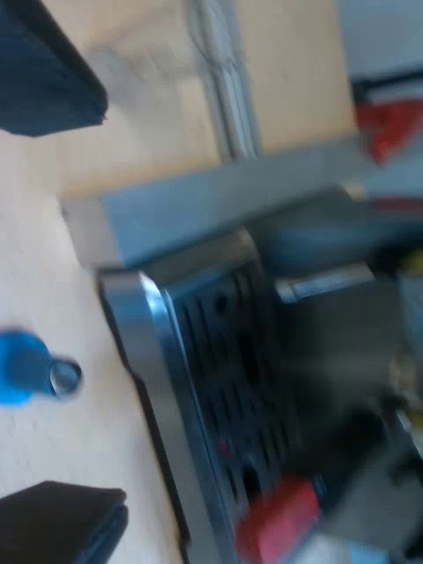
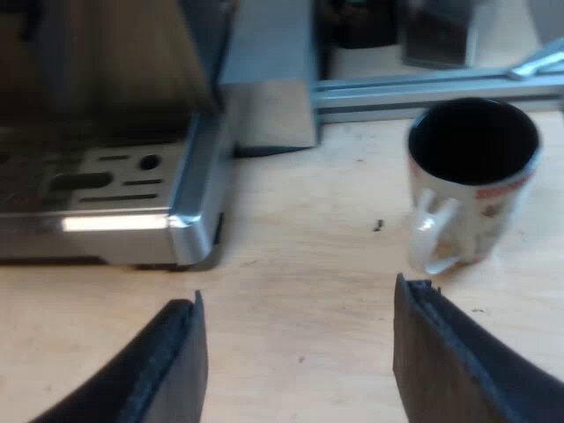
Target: Place mug into machine
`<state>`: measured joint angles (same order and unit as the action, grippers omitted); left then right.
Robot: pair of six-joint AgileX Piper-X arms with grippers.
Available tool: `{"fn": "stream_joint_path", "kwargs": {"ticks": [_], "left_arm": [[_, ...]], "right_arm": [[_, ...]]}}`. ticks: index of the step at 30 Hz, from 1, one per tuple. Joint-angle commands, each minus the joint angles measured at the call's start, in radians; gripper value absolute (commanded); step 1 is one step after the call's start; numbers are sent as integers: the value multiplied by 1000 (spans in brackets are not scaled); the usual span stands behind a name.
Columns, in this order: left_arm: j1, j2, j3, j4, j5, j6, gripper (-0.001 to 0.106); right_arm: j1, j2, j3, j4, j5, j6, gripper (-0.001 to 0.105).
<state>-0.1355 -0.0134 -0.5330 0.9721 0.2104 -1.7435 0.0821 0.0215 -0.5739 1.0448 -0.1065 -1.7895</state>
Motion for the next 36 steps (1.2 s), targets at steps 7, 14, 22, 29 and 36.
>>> {"fn": "stream_joint_path", "kwargs": {"ticks": [7,14,22,29,36], "left_arm": [[-245,37,-5,-124,138,-7,82],[-360,122,48,-269,186,-8,82],[-467,227,181,-411,214,-5,82],[-466,265,233,-499,214,-5,82],[-466,324,271,-558,214,-2,82]], "right_arm": [[98,217,-97,77,-2,-47,51],[101,315,-97,79,18,-47,51],[101,351,-40,-16,233,-22,51],[101,353,78,-185,308,75,51],[144,353,205,-359,311,119,51]]}}
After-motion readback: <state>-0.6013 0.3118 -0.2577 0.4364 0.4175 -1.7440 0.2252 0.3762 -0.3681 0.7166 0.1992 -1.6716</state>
